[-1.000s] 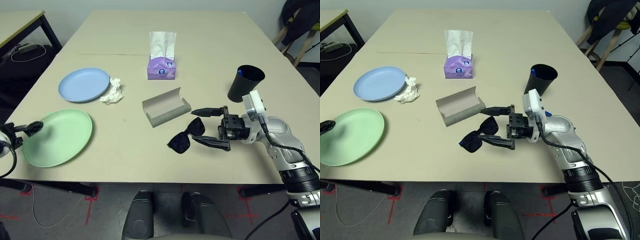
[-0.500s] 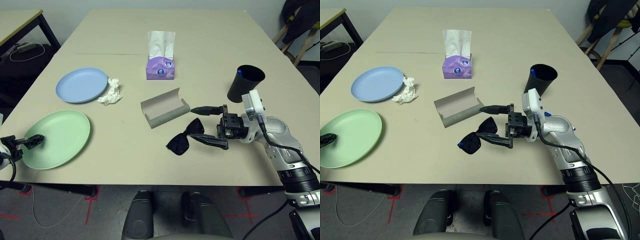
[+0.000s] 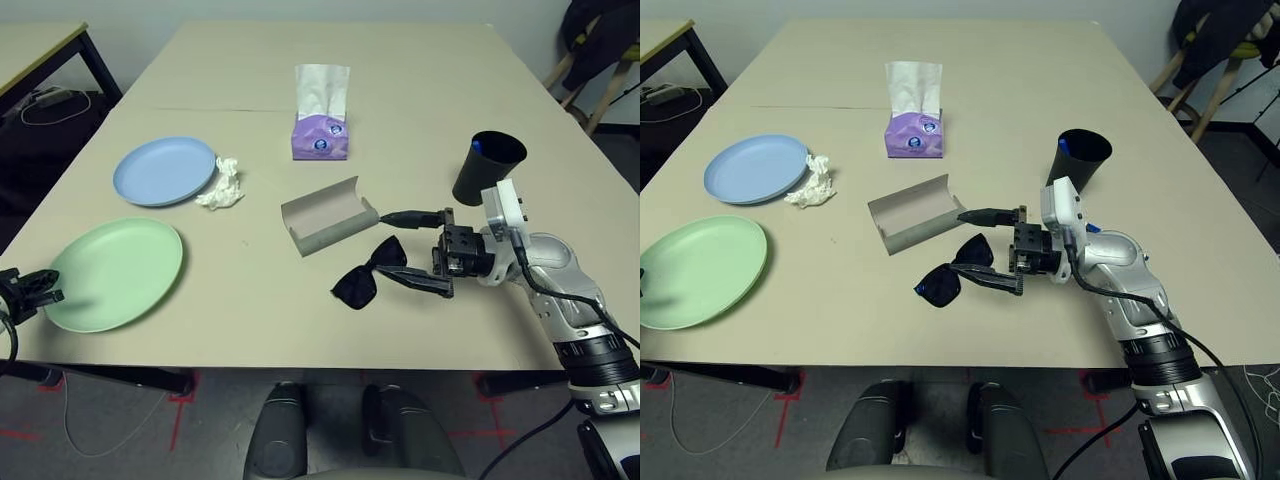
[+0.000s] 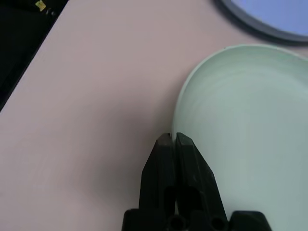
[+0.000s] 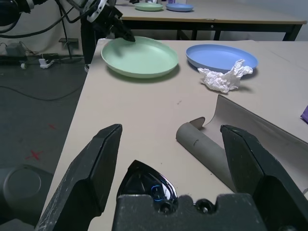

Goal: Organize and tidy the items on the table.

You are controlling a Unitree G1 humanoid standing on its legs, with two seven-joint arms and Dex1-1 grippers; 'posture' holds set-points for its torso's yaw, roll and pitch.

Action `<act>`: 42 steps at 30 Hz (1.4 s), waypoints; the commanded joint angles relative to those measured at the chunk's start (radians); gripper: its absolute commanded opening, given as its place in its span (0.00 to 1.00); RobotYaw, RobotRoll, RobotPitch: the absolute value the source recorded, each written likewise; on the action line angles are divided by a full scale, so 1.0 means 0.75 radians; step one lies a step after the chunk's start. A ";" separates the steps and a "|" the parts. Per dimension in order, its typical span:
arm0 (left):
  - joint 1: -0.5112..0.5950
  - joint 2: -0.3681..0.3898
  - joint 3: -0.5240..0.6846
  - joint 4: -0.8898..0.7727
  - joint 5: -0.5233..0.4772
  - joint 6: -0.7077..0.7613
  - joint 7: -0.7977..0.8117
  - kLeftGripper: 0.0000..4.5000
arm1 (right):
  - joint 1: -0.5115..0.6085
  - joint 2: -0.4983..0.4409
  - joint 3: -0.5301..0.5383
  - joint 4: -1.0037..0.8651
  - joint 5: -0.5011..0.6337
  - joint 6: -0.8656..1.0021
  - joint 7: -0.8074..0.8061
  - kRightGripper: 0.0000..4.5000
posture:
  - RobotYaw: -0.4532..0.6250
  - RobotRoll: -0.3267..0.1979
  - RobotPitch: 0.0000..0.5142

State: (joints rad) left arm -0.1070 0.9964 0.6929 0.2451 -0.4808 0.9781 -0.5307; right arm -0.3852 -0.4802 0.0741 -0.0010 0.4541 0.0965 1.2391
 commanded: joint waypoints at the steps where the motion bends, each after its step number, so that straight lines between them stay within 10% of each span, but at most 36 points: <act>1: -0.046 -0.033 0.080 -0.081 -0.056 0.100 0.050 0.00 | -0.008 0.007 0.017 0.007 -0.009 -0.015 0.005 1.00 | 0.59 0.62 0.22; 10: -0.446 -0.149 0.072 -0.033 -0.063 0.093 0.275 0.00 | -0.026 0.026 0.027 0.011 -0.022 -0.007 -0.010 1.00 | 0.60 0.62 0.23; 30: -1.208 -0.406 -0.184 1.090 0.256 -0.916 0.833 0.00 | -0.023 0.035 0.010 -0.081 0.002 0.071 -0.107 1.00 | 0.56 0.62 0.24; 42: -1.108 -0.428 -0.525 0.808 0.326 -0.953 0.200 0.92 | -0.048 0.025 0.011 -0.023 -0.018 0.043 -0.119 1.00 | 0.59 0.62 0.23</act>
State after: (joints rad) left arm -0.9553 0.6765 0.3404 0.8853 -0.2500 0.2611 -0.2939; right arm -0.4134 -0.4583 0.0823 -0.0303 0.4444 0.1393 1.1449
